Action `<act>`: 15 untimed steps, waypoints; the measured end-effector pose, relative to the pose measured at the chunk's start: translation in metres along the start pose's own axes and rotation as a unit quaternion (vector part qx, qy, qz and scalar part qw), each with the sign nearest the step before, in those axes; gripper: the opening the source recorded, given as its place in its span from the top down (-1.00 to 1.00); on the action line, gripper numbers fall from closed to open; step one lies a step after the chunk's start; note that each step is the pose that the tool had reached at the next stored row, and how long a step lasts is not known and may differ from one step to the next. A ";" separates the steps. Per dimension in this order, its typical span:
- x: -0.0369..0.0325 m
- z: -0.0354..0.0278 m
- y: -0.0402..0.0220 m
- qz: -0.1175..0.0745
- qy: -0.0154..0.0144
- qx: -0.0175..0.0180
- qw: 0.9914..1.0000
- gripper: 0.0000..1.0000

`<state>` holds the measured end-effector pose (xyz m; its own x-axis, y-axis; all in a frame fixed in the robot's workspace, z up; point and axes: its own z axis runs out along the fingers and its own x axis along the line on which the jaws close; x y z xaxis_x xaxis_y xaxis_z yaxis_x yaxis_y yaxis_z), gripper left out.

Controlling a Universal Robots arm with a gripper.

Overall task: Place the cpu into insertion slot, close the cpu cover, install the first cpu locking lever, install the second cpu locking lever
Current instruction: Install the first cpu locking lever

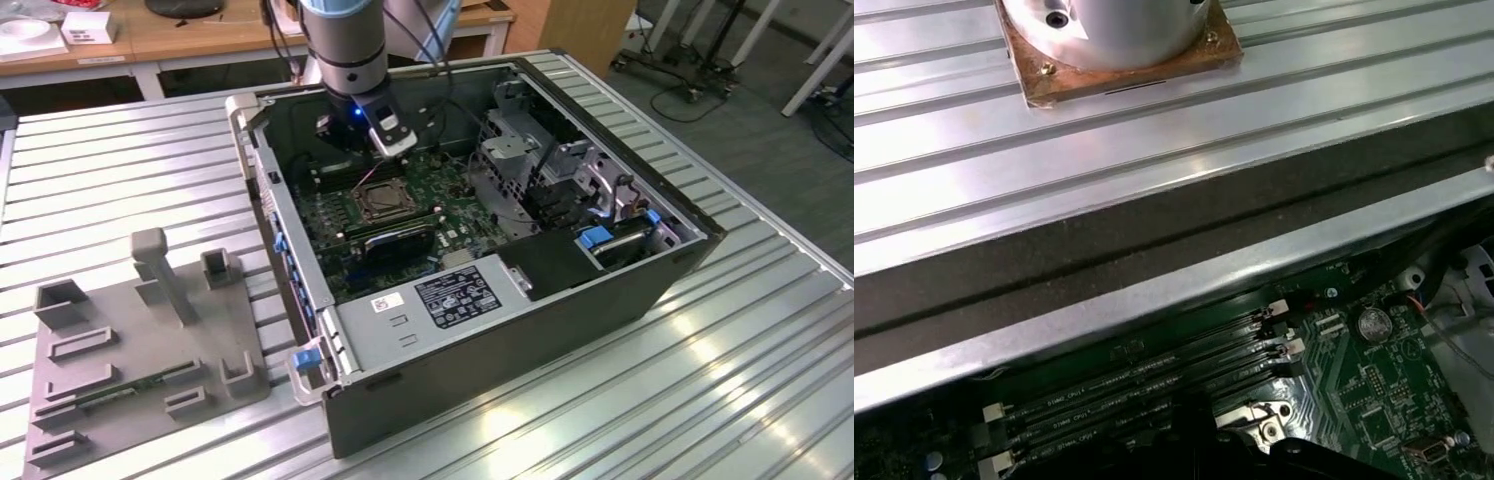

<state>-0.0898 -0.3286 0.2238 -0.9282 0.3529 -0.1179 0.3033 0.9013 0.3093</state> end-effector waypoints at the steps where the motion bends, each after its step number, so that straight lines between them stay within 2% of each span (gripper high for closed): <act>1: 0.0002 0.0013 -0.0004 0.000 0.000 0.000 1.000 0.79; 15: -0.0007 0.0106 -0.0028 0.000 0.000 -0.001 1.000 0.79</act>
<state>-0.0877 -0.3287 0.2130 -0.9281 0.3530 -0.1180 0.3029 0.9006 0.3118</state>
